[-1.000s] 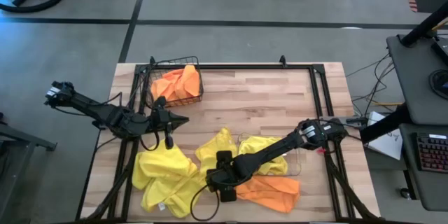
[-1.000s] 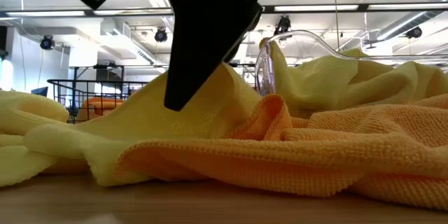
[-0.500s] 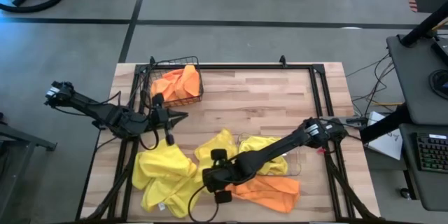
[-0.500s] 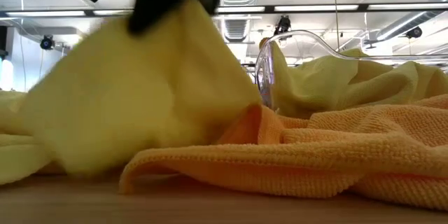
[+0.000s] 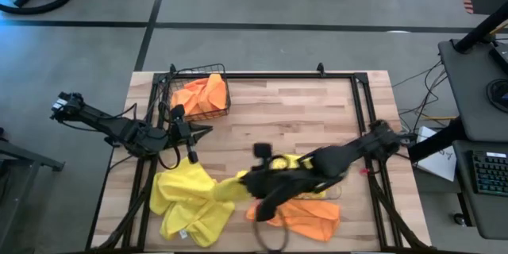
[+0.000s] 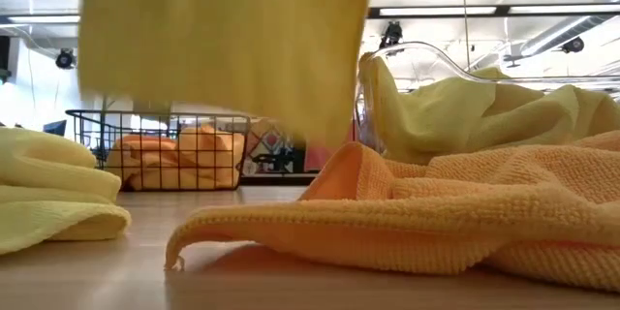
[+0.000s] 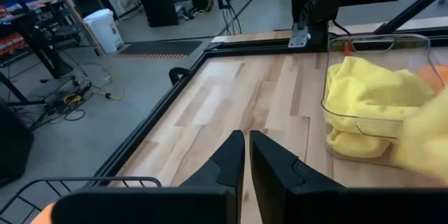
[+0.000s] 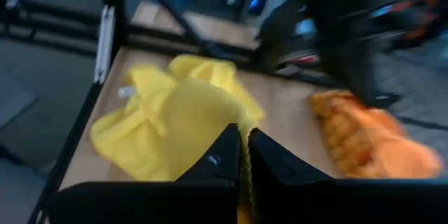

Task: Sort microfiber towel by color & place in baskets
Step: Put the yellow towel into the transparent bin

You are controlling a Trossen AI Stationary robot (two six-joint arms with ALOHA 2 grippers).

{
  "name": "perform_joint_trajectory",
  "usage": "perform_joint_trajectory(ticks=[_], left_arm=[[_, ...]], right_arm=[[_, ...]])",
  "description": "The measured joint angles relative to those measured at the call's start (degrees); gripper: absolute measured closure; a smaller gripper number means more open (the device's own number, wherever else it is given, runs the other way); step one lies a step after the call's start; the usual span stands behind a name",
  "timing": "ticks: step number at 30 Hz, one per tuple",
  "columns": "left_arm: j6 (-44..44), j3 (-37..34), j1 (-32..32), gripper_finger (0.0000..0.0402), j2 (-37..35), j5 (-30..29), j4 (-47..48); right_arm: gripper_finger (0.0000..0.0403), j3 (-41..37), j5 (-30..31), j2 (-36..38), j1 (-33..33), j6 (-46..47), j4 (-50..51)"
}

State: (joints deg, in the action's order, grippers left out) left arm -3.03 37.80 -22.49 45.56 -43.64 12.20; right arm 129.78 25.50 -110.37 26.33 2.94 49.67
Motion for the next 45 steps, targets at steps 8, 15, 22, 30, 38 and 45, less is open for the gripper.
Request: perform_joint_trajectory(ticks=[8,15,22,30,38,45], left_arm=[[-1.01,-0.03,0.01,0.0393,0.18,0.04,0.53],[-2.70,-0.04,-0.01,0.0393,0.24,0.04,0.79],[-3.68,-0.04,-0.01,0.0393,0.33,0.06,0.77],[-5.04,-0.11,-0.01,0.0393,0.33,0.09,1.29],[-5.47,-0.11,-0.01,0.0393,1.48,0.14,1.46],[-5.66,-0.11,-0.01,0.0393,3.15,0.15,1.38]], right_arm=[[0.0394,-0.09,10.39,10.97,5.72,3.97,8.28],[0.0394,-0.14,22.49,16.20,10.47,22.60,29.93],[0.0394,-0.26,23.44,16.60,12.61,31.50,39.98],[0.0394,0.22,25.43,18.73,12.75,30.77,40.32],[0.0394,-1.94,11.53,19.20,10.47,34.77,40.29],[0.0394,-12.76,-1.64,19.79,6.50,42.66,40.31]])
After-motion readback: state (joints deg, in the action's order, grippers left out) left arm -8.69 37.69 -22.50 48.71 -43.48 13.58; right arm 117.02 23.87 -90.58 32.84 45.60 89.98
